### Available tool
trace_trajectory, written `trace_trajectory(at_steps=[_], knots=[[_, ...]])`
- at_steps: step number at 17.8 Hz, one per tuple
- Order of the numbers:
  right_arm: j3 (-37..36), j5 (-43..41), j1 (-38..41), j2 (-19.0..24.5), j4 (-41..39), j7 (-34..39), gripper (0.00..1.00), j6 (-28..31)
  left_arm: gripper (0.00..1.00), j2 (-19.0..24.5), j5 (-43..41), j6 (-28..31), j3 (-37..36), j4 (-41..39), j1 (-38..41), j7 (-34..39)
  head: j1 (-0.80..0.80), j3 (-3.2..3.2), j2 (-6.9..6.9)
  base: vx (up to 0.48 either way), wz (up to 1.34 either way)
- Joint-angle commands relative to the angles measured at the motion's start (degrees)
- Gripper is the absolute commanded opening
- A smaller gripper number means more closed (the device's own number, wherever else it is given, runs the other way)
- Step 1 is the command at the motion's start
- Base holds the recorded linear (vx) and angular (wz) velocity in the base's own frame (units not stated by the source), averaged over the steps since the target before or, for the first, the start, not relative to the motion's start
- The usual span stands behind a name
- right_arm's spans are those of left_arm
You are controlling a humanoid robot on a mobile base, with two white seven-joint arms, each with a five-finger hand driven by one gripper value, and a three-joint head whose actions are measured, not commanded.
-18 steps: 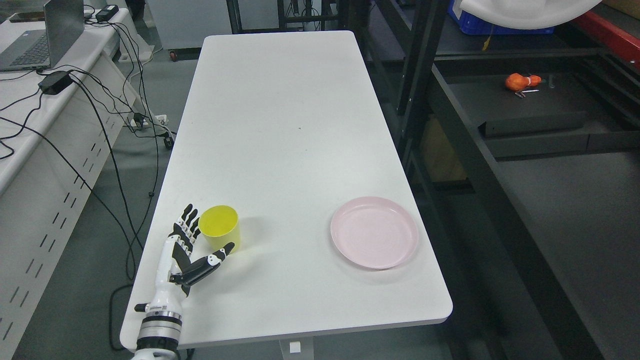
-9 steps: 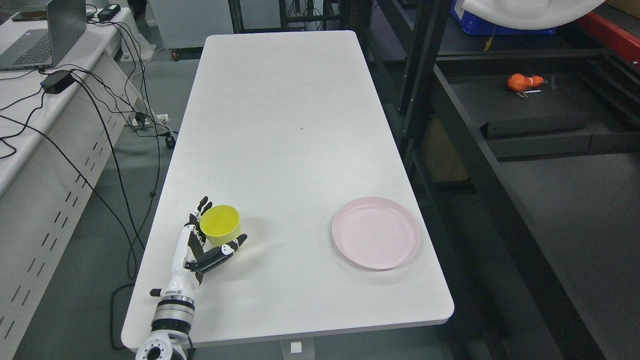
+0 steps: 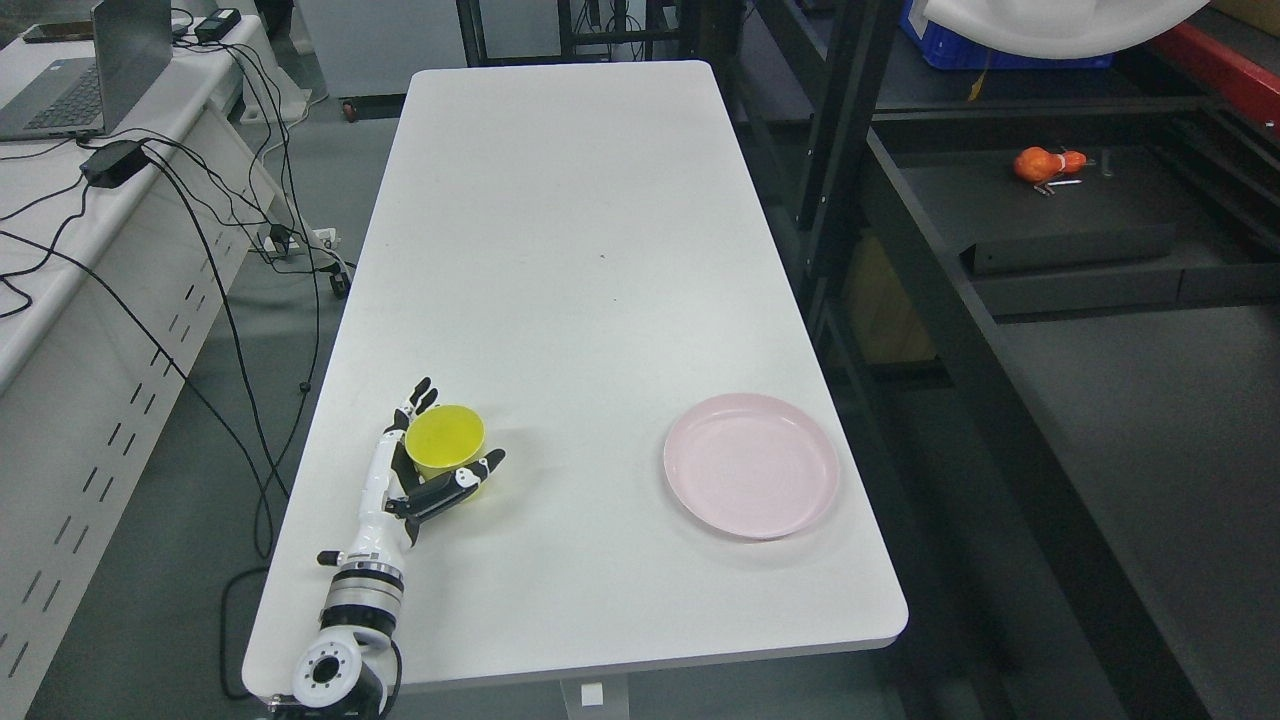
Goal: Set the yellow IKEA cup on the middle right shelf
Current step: 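Close the left hand around the yellow cup and lift it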
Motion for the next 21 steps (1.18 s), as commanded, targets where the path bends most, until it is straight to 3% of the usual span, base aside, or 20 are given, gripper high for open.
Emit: trace_trajectory(at_steps=[1, 3, 5, 7, 16, 21], knots=[[0.97, -1.41, 0.79, -1.00, 0.00, -0.04, 0.99, 0.04, 0.79, 1.05, 0.12, -0.20, -1.31, 7.27, -2.13, -0.04, 0.00, 0.00, 0.00, 0.000, 0.00], [0.97, -1.41, 0.79, -1.00, 0.00, -0.04, 0.99, 0.04, 0.61, 1.00, 0.38, -1.16, -0.26, 7.27, -1.86, -0.04, 0.00, 0.00, 0.00, 0.000, 0.00], [0.97, -1.41, 0.79, -1.00, 0.00, -0.04, 0.99, 0.04, 0.22, 1.00, 0.99, -7.89, 2.02, 7.70, -0.81, -0.04, 0.00, 0.00, 0.00, 0.000, 0.00], [0.97, -1.41, 0.79, -1.00, 0.00, -0.04, 0.99, 0.04, 0.00, 1.00, 2.04, -12.57, 2.47, 7.79, -0.37, 0.05, 0.00, 0.00, 0.00, 0.000, 0.00], [0.97, -1.41, 0.79, -1.00, 0.00, -0.04, 0.99, 0.04, 0.00, 1.00, 2.49, -23.21, 1.51, -5.73, 3.67, -1.09, 0.00, 0.01, 0.00, 0.000, 0.00], [0.97, -1.41, 0.79, -1.00, 0.00, -0.04, 0.99, 0.04, 0.00, 1.00, 2.49, -23.84, 0.45, -11.36, 6.40, -1.09, 0.00, 0.01, 0.00, -0.010, 0.00]])
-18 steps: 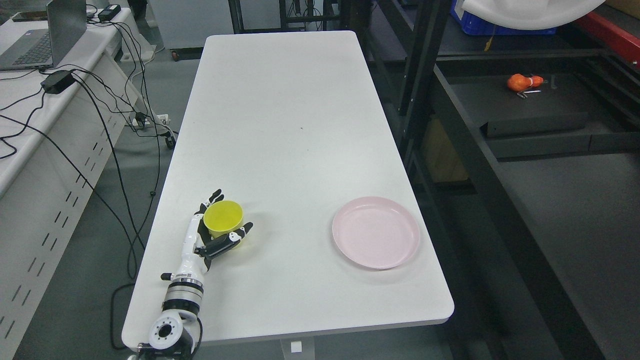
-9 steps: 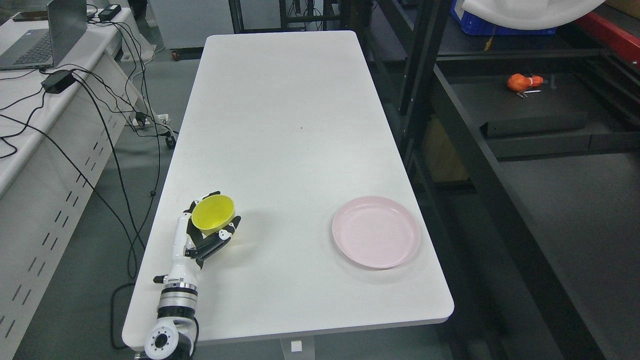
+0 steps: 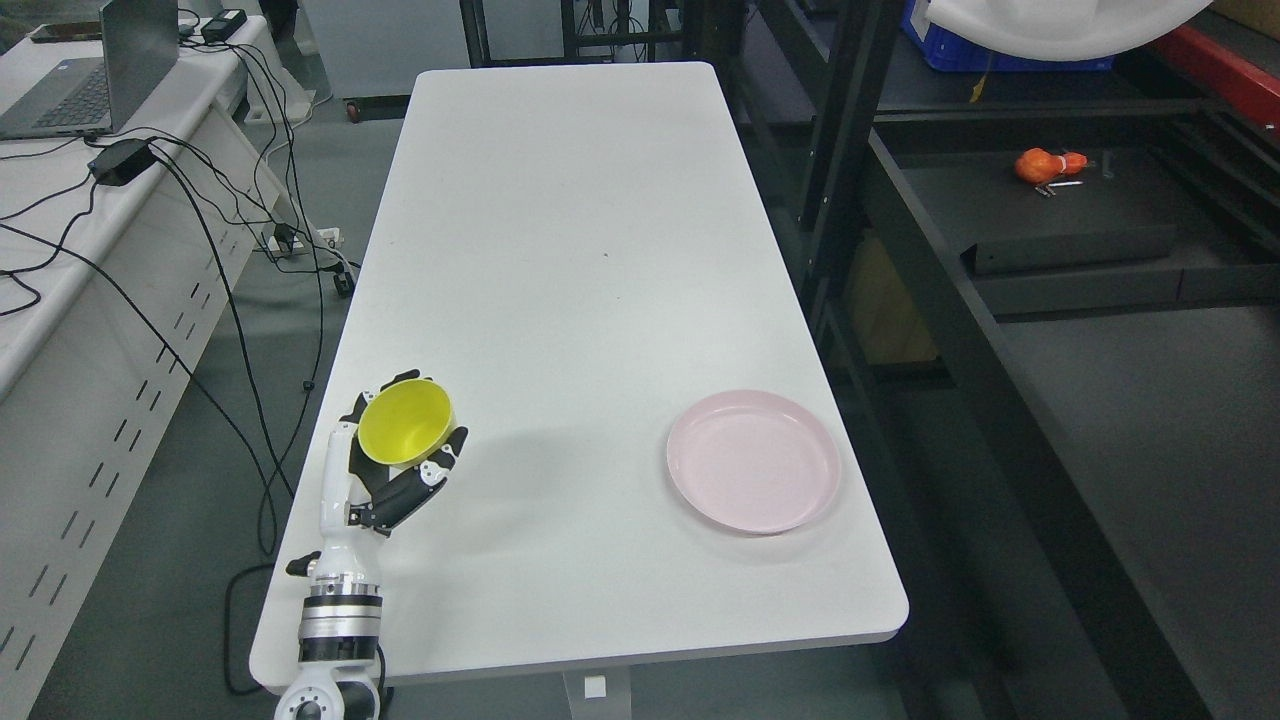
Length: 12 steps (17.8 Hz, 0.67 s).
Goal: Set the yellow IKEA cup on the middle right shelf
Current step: 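Hold the yellow cup in the left hand while turning toward the shelves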
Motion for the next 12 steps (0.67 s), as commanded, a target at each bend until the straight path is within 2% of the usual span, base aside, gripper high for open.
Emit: trace_trajectory(at_steps=[1, 7, 12], knots=[[0.97, -1.41, 0.79, -1.00, 0.00, -0.04, 0.99, 0.04, 0.00, 1.01, 0.12, -0.50, -0.05, -9.29, 2.16, -0.05, 0.00, 0.00, 0.00, -0.020, 0.01], [0.97, -1.41, 0.79, -1.00, 0.00, -0.04, 0.99, 0.04, 0.00, 1.01, 0.12, -0.32, 0.21, -9.91, 2.07, -0.05, 0.00, 0.00, 0.00, -0.062, 0.02], [0.97, -1.41, 0.79, -1.00, 0.00, -0.04, 0.99, 0.04, 0.00, 1.01, 0.12, -0.15, 0.39, -9.56, 2.25, 0.04, 0.00, 0.00, 0.00, -0.196, -0.06]])
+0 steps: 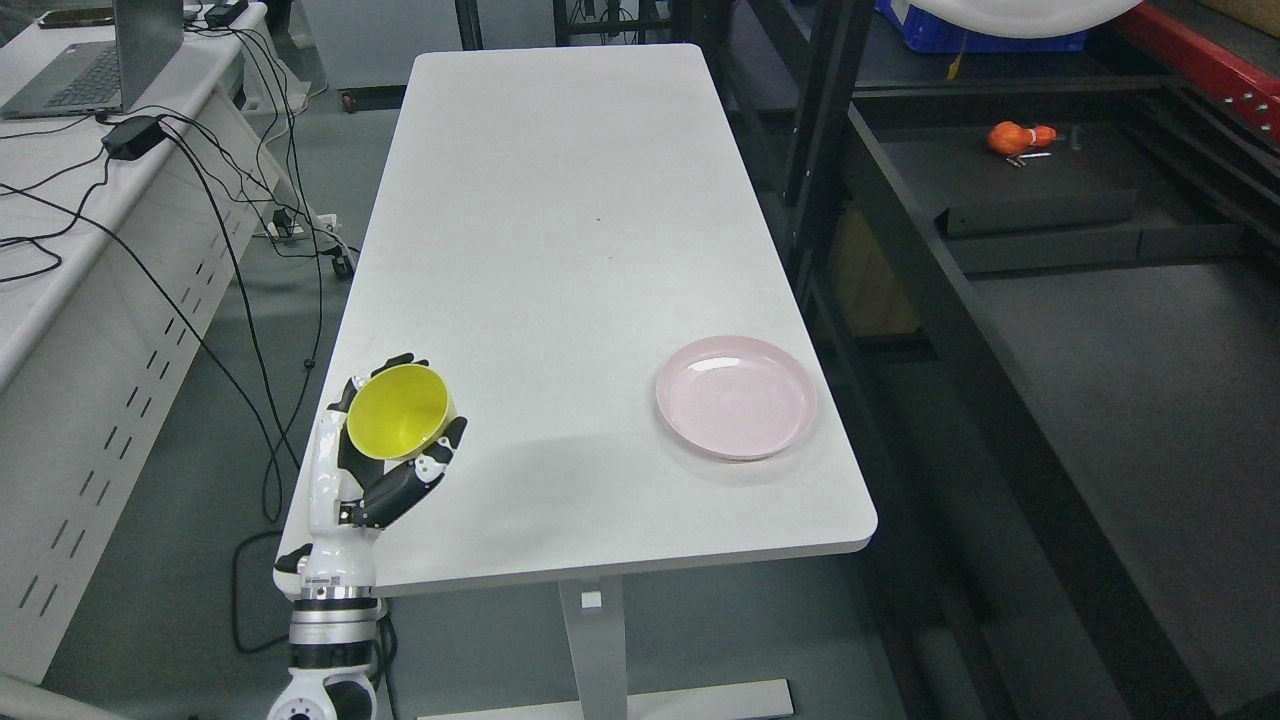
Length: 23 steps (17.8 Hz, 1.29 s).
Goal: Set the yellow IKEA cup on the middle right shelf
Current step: 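Hold the yellow cup in the left hand while turning toward the shelves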
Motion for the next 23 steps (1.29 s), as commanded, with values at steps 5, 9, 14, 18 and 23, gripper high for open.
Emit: trace_trajectory(at_steps=[5, 9, 14, 18, 23], knots=[[0.97, -1.41, 0.79, -1.00, 0.00, -0.04, 0.99, 0.04, 0.01, 1.00, 0.01, 0.43, 0.48, -2.46, 0.84, 0.07, 0.00, 0.00, 0.00, -0.234, -0.12], [0.97, -1.41, 0.79, -1.00, 0.00, -0.04, 0.99, 0.04, 0.01, 1.00, 0.01, 0.43, 0.48, -2.46, 0.58, 0.07, 0.00, 0.00, 0.00, -0.238, -0.22], [0.97, -1.41, 0.79, -1.00, 0.00, -0.04, 0.99, 0.04, 0.01, 1.00, 0.01, 0.60, 0.22, -2.55, 0.40, -0.02, 0.00, 0.00, 0.00, -0.213, -0.43], [0.97, -1.41, 0.79, -1.00, 0.00, -0.04, 0.99, 0.04, 0.02, 1.00, 0.01, 0.60, -4.26, -2.81, 0.14, 0.07, 0.00, 0.00, 0.00, -0.207, -0.36], [0.97, -1.41, 0.79, -1.00, 0.00, -0.04, 0.99, 0.04, 0.01, 1.00, 0.01, 0.69, -5.94, -2.46, -1.09, 0.07, 0.00, 0.00, 0.00, -0.232, -0.46]])
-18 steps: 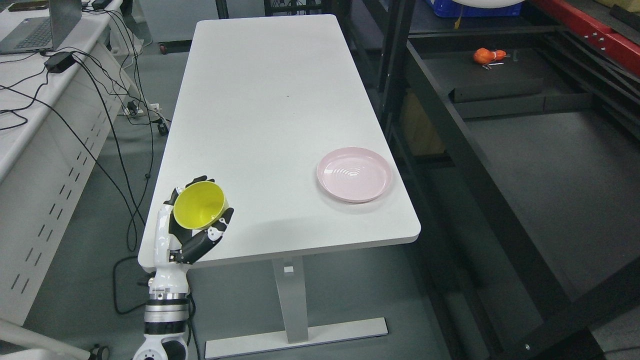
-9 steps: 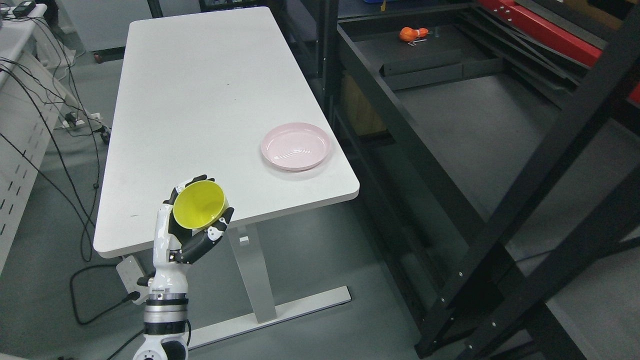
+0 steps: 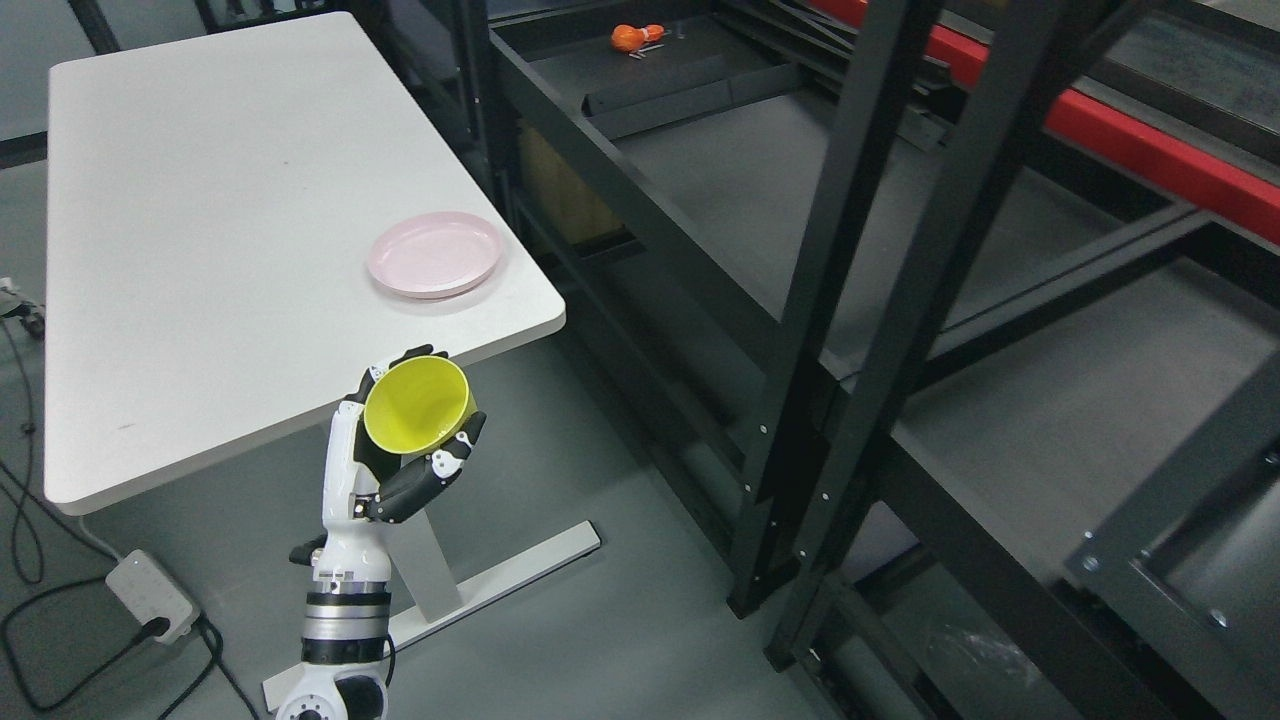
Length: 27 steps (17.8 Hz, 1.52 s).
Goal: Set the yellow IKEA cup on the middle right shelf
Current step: 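Hold the yellow cup in the left hand while turning toward the shelves, then raise the yellow cup with the left hand up to the shelf level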
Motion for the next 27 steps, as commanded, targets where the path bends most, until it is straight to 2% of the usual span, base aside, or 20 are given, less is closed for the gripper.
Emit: trace_trajectory(at_steps=[1, 14, 21, 27], knots=[[0.97, -1.41, 0.80, -1.00, 0.01, -0.21, 0.99, 0.04, 0.01, 1.00, 0.00, 0.11, -3.99, -0.16, -1.45, 0.02, 0.00, 0.00, 0.00, -0.226, -0.53], [0.97, -1.41, 0.80, -1.00, 0.01, -0.21, 0.99, 0.04, 0.02, 1.00, 0.00, 0.11, -11.02, -0.60, -8.74, 0.02, 0.00, 0.00, -0.01, -0.217, -0.80], [0.97, -1.41, 0.80, -1.00, 0.01, -0.21, 0.99, 0.04, 0.02, 1.00, 0.00, -0.33, -13.39, -7.80, -13.05, 0.02, 0.00, 0.00, -0.02, -0.039, -0.50], [0.97, -1.41, 0.80, -1.00, 0.01, -0.21, 0.99, 0.04, 0.02, 1.00, -0.09, -0.42, -22.35, -11.67, -13.32, -0.06, 0.00, 0.00, -0.02, 0.036, -0.09]])
